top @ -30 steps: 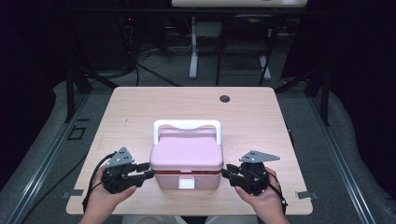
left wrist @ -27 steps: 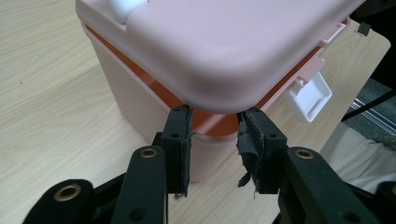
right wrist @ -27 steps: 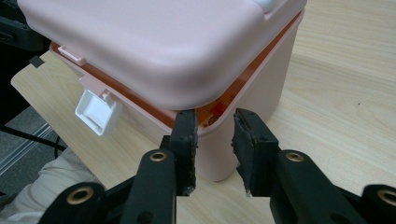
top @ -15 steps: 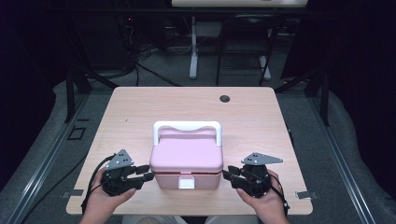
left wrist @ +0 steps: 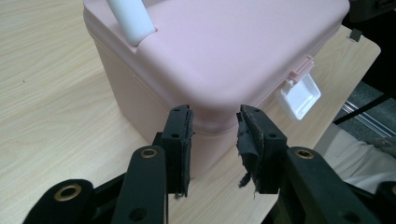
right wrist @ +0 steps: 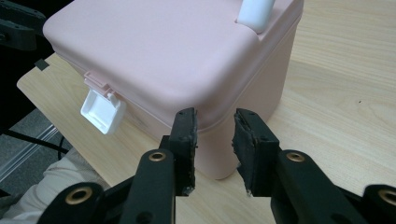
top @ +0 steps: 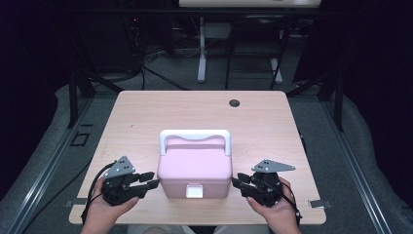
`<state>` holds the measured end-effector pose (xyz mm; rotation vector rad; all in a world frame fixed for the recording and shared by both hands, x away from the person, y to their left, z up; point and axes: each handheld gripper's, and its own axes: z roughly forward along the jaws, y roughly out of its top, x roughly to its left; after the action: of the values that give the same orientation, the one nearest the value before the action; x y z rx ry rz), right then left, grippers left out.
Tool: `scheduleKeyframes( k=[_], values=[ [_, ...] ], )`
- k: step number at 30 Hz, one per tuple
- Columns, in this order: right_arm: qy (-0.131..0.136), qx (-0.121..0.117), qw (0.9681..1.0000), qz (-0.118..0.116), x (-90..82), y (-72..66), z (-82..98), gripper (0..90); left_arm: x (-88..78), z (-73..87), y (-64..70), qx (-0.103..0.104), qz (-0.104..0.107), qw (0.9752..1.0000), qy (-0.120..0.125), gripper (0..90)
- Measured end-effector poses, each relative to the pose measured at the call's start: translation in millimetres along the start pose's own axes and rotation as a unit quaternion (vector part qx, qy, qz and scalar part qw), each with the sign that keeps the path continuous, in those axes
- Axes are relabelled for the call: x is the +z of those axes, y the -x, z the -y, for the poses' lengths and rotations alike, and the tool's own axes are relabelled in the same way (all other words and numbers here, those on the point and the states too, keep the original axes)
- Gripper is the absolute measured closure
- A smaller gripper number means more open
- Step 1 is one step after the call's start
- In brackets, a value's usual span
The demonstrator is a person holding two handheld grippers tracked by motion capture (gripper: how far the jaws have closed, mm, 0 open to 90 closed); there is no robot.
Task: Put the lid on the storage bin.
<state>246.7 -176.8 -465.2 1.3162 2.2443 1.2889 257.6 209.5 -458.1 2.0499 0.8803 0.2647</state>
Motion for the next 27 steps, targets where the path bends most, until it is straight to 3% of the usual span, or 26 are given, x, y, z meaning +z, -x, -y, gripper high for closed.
scheduleKeyframes(
  k=[15, 27],
  values=[
    [0.002, 0.003, 1.0000, 0.000, -0.7, 3.2, -1.1, 63.7, -2.2, 1.5, -6.9, -0.007, -0.005, 1.0000, -0.005, 58.0],
    [0.009, -0.007, 0.9999, 0.003, -1.8, 8.8, -5.4, 55.1, -3.4, 0.7, -17.0, -0.020, -0.029, 0.9994, -0.005, 47.0]
  ],
)
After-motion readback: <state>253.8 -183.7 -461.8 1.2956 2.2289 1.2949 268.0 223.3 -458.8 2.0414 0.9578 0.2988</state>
